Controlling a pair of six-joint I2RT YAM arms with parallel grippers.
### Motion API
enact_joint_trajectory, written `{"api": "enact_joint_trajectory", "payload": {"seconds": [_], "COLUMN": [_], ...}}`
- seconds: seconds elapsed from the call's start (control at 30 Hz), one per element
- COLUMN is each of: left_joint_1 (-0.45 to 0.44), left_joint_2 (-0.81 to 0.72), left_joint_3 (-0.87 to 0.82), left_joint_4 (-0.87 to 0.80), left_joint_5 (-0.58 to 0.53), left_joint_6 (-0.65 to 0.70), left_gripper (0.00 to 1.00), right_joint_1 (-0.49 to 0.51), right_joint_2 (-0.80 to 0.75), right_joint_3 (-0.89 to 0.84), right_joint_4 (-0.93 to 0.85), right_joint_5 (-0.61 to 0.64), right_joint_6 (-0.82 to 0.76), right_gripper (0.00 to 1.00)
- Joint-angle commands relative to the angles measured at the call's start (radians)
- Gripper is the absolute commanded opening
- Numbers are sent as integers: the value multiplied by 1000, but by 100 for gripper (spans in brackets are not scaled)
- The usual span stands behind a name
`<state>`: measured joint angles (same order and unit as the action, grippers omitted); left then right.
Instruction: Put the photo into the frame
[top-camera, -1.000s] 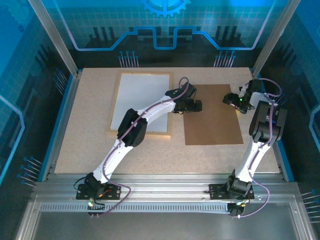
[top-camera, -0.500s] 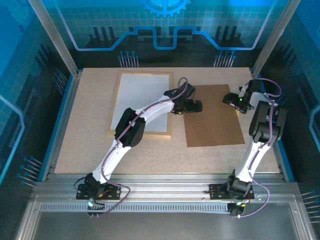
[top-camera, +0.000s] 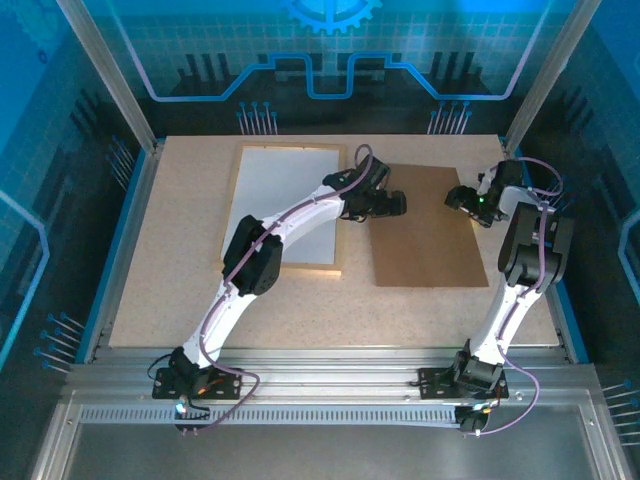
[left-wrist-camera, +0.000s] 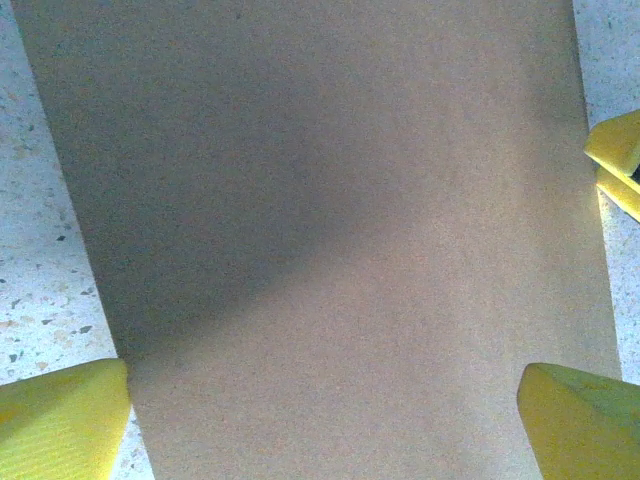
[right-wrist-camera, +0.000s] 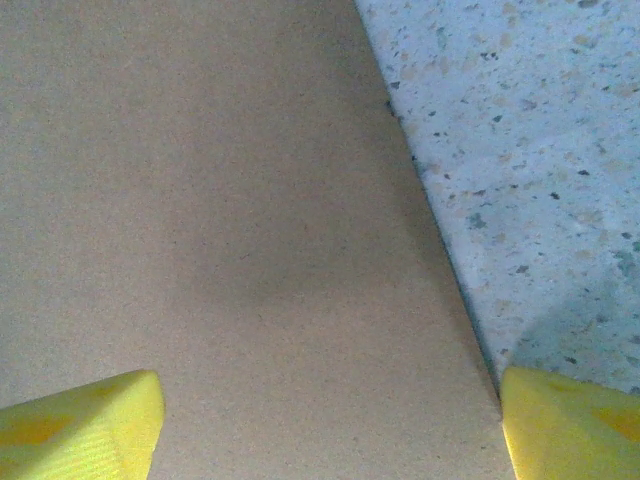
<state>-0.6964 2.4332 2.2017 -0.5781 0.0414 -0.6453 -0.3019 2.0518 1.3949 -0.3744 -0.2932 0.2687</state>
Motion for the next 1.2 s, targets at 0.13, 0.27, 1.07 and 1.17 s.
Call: {"api": "enact_joint_trajectory", "payload": {"seconds": [0.13,0.27,1.07,1.17], "left_joint_1": [-10,5,150,168], "left_joint_2": [-95,-140,-314,-309], "left_joint_3": [-42,-110,-487,-493], "left_joint_4": [124,140,254,254], "left_joint_5": [65,52,22,23], "left_joint_6": [24,32,36,38], "left_gripper": [99,99,99,99], "right_joint_1": [122,150,305,308], "right_joint_2": [-14,-14,-73,-81], "right_joint_3": [-36,-47,-193,-207], "right_joint_4": [-41,-24,44,55], "right_joint_5": [-204,-206,-206,-219], "right_joint_6": [48,79,200,208], "right_gripper": [86,86,86,86]}}
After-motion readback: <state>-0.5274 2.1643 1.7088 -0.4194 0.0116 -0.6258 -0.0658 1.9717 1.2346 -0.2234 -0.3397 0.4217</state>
